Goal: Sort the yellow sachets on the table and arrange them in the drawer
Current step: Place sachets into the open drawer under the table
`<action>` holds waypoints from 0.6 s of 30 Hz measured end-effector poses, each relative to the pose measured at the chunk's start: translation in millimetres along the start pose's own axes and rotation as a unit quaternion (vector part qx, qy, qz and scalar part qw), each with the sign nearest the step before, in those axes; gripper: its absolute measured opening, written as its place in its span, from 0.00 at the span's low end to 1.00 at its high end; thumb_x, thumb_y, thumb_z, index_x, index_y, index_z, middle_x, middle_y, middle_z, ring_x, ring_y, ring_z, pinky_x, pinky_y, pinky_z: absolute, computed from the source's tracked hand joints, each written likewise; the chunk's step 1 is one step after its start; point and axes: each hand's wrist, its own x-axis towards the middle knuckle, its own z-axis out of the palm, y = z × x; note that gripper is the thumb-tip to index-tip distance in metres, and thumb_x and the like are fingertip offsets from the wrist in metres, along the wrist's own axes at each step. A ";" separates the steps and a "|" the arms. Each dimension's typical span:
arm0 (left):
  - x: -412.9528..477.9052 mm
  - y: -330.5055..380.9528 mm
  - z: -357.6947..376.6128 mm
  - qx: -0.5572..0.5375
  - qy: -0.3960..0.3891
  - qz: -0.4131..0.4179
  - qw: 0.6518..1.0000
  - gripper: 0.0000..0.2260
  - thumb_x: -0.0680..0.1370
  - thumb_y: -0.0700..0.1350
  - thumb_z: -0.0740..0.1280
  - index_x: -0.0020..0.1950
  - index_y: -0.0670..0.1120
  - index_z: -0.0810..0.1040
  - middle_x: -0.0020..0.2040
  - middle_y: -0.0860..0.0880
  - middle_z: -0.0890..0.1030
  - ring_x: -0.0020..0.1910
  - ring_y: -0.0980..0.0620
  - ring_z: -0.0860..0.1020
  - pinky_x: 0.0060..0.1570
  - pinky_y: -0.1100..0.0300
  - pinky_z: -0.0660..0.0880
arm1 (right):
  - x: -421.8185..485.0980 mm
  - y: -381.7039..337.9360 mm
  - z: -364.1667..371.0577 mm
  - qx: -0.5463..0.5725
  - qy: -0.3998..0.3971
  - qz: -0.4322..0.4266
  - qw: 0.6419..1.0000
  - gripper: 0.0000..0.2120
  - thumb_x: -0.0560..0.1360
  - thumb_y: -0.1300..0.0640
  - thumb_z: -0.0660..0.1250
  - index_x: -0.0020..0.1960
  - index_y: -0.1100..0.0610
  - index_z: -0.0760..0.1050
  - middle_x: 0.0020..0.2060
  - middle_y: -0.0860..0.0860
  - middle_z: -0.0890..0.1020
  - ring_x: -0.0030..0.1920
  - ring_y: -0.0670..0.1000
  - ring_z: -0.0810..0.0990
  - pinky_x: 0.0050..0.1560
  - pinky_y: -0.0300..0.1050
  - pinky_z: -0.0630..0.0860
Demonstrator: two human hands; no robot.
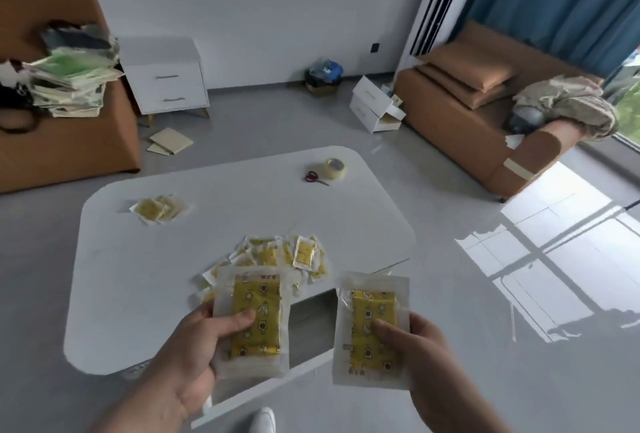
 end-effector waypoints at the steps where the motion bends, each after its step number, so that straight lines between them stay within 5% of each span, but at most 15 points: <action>1: 9.3 10.8 -6.0 -0.003 0.001 0.003 1.000 0.18 0.65 0.33 0.68 0.54 0.37 0.78 0.48 0.34 0.84 0.41 0.38 0.84 0.40 0.45 0.80 | 12.2 -7.0 11.6 -0.001 -0.003 0.001 1.000 0.07 0.73 0.69 0.68 0.50 0.67 0.79 0.42 0.65 0.85 0.41 0.64 0.85 0.45 0.60 0.80; 5: 40.1 37.6 -27.1 -0.028 0.025 0.013 0.999 0.19 0.65 0.33 0.67 0.56 0.37 0.77 0.46 0.34 0.84 0.38 0.38 0.83 0.37 0.45 0.81 | 57.4 -23.7 47.6 -0.010 -0.020 0.023 0.999 0.07 0.73 0.71 0.66 0.51 0.67 0.79 0.43 0.66 0.85 0.41 0.65 0.84 0.48 0.64 0.80; 14: 122.1 9.1 -59.4 -0.086 0.128 0.002 0.988 0.11 0.71 0.30 0.64 0.51 0.36 0.77 0.37 0.35 0.83 0.33 0.38 0.82 0.33 0.49 0.79 | 179.0 -10.3 84.0 -0.063 -0.055 0.051 0.995 0.09 0.74 0.74 0.61 0.48 0.68 0.78 0.35 0.64 0.83 0.34 0.63 0.82 0.37 0.56 0.79; 18: 172.0 -37.9 -61.4 -0.028 0.148 0.019 0.988 0.27 0.55 0.38 0.75 0.54 0.38 0.80 0.44 0.37 0.85 0.45 0.36 0.83 0.47 0.44 0.77 | 261.5 28.5 81.0 -0.087 -0.093 0.060 0.990 0.09 0.73 0.74 0.62 0.47 0.68 0.80 0.37 0.66 0.83 0.37 0.66 0.82 0.45 0.65 0.80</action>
